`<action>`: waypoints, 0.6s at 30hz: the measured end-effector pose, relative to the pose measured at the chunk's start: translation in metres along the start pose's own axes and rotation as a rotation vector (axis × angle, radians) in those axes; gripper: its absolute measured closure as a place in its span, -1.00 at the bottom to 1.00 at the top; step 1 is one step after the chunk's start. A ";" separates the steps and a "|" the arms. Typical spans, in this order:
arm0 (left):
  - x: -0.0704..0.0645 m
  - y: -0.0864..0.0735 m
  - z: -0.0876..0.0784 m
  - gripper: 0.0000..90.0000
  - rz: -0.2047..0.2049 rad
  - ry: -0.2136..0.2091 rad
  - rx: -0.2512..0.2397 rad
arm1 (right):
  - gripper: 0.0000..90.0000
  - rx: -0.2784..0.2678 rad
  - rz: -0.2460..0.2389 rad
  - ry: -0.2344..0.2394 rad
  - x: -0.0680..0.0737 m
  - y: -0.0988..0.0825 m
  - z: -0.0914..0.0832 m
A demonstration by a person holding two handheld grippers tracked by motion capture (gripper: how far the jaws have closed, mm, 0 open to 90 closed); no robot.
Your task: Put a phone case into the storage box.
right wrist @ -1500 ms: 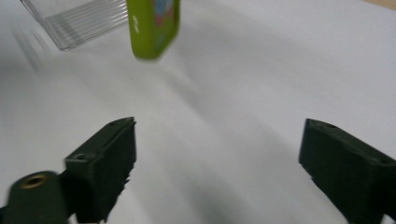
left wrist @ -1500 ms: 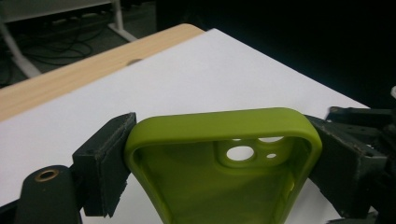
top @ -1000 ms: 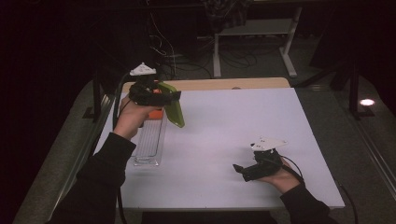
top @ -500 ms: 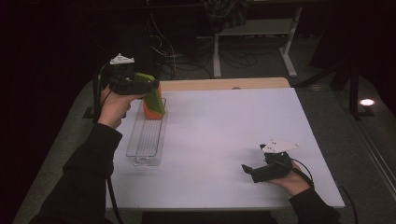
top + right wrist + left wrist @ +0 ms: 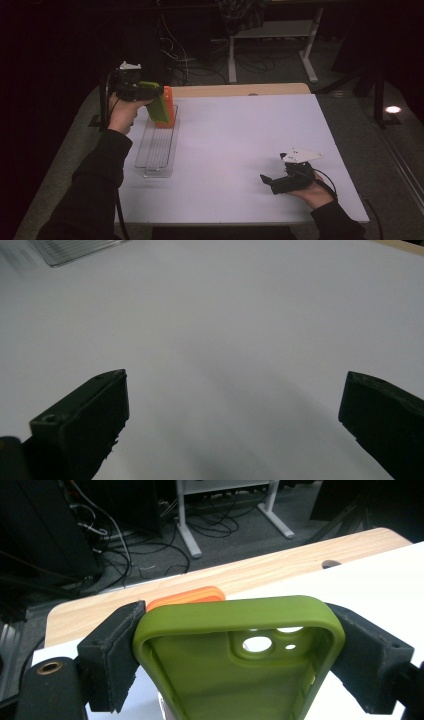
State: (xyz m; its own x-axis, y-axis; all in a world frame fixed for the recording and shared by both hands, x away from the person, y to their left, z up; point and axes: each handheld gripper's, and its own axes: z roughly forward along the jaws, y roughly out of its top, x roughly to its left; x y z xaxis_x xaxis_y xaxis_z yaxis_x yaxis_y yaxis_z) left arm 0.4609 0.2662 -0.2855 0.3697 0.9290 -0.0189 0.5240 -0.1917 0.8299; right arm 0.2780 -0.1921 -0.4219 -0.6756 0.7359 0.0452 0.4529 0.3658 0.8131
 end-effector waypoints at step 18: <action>-0.001 -0.020 0.042 -0.67 0.005 0.091 0.086 | -1.00 -0.015 -0.003 0.001 -0.001 0.002 -0.001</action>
State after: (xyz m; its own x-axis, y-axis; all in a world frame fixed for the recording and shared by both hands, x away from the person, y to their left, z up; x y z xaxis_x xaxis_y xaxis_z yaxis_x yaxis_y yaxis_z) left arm 0.4822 0.2556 -0.3258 0.3033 0.9521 0.0391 0.5875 -0.2192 0.7790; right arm 0.2790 -0.1934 -0.4200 -0.6775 0.7342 0.0437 0.4422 0.3592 0.8219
